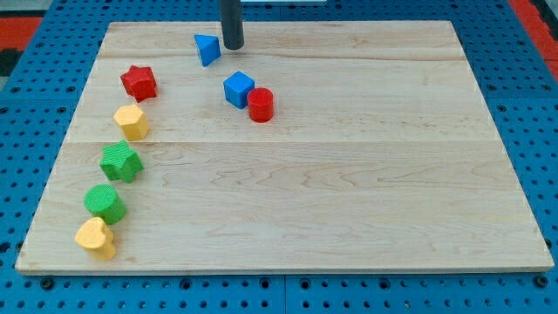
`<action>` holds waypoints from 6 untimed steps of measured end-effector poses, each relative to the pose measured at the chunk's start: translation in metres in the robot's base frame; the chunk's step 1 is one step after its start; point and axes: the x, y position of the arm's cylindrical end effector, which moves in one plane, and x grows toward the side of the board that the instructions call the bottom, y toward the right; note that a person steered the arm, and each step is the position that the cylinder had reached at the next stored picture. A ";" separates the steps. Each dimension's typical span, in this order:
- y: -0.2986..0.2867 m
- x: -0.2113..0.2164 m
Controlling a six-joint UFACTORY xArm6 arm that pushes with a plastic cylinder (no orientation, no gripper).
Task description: Move the blue triangle to the left side
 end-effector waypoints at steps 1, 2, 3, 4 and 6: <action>-0.003 0.004; -0.003 0.009; -0.006 0.012; -0.030 0.012; -0.056 0.016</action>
